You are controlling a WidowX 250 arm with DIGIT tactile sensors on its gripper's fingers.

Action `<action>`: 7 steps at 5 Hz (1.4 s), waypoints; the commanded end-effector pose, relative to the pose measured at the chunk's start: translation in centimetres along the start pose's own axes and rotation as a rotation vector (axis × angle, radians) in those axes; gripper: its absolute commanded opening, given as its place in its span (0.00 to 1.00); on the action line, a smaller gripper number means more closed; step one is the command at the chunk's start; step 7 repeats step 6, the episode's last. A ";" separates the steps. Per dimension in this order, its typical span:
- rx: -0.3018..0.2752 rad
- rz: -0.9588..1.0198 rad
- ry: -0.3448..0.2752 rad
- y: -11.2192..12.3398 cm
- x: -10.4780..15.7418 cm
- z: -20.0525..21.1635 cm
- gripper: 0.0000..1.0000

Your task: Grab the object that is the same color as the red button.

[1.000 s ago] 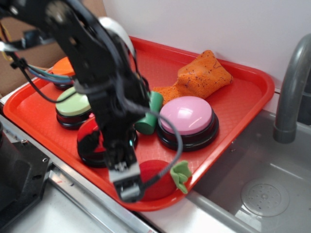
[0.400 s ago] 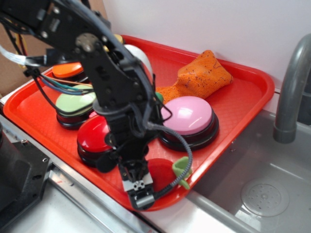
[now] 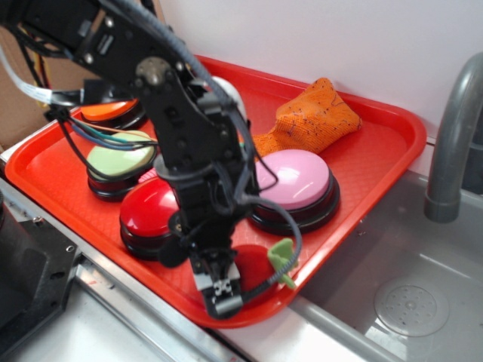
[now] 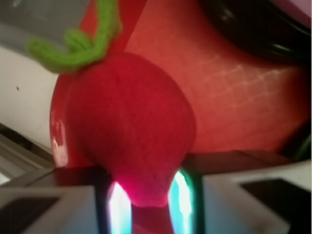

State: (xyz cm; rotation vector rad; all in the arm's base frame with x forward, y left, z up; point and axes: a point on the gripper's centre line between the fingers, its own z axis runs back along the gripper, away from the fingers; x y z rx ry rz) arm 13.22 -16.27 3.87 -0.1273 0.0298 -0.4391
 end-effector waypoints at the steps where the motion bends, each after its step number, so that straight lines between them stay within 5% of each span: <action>1: -0.023 0.165 -0.131 3.3 0.1 10.1 0.00; 2: 0.072 0.316 -0.145 6.8 -0.7 14.2 0.00; 4: 0.162 0.486 -0.083 15.3 -2.5 17.5 0.00; 5: 0.184 0.558 -0.049 17.1 -3.1 17.9 0.00; 6: 0.163 0.500 0.070 18.0 -3.1 17.7 1.00; 7: 0.163 0.500 0.070 18.0 -3.1 17.7 1.00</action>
